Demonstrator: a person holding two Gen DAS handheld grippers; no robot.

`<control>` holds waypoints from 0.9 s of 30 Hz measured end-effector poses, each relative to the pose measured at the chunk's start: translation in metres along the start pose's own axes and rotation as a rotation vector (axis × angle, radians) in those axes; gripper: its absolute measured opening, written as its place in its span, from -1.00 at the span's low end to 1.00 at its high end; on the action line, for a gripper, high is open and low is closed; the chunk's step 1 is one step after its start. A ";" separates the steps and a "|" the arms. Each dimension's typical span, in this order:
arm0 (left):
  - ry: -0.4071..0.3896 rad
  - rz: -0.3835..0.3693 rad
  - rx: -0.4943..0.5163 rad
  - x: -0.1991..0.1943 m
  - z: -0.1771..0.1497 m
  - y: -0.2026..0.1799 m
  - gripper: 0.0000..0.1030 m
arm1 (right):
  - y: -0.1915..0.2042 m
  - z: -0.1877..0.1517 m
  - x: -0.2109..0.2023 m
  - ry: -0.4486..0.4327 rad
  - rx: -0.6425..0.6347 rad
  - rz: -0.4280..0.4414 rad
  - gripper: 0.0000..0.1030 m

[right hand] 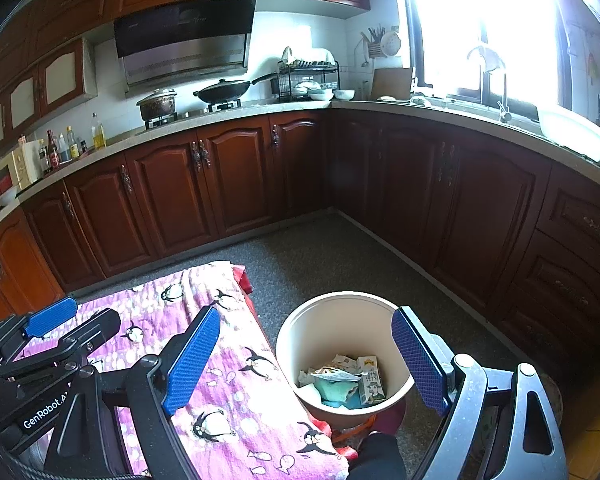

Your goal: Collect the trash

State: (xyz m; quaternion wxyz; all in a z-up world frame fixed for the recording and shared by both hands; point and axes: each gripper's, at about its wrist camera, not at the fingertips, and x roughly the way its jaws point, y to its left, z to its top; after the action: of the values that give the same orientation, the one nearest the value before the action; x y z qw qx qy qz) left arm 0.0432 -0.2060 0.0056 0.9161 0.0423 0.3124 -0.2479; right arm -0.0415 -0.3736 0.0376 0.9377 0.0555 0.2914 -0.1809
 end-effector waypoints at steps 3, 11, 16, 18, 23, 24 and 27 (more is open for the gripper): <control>0.002 0.000 0.002 0.001 -0.001 0.001 0.18 | 0.000 -0.001 0.000 0.002 -0.001 0.000 0.67; 0.005 -0.004 0.005 0.001 -0.004 0.003 0.18 | 0.000 -0.001 0.000 0.003 0.000 -0.001 0.67; 0.005 -0.003 0.005 0.001 -0.004 0.002 0.18 | 0.000 -0.001 0.002 0.009 -0.002 0.004 0.67; 0.006 -0.003 0.008 0.002 -0.005 0.003 0.18 | 0.000 0.000 0.002 0.010 -0.003 0.005 0.67; 0.006 -0.005 0.008 0.002 -0.005 0.003 0.18 | 0.000 0.000 0.003 0.010 -0.005 0.006 0.67; 0.006 -0.004 0.008 0.002 -0.005 0.003 0.18 | 0.000 0.000 0.003 0.010 -0.005 0.006 0.67; 0.006 -0.004 0.010 0.002 -0.005 0.002 0.18 | 0.000 0.000 0.003 0.010 -0.005 0.007 0.67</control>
State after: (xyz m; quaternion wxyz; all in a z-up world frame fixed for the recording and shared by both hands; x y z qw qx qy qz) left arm 0.0428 -0.2034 0.0004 0.9144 0.0468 0.3139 -0.2512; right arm -0.0390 -0.3744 0.0359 0.9370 0.0552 0.2963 -0.1769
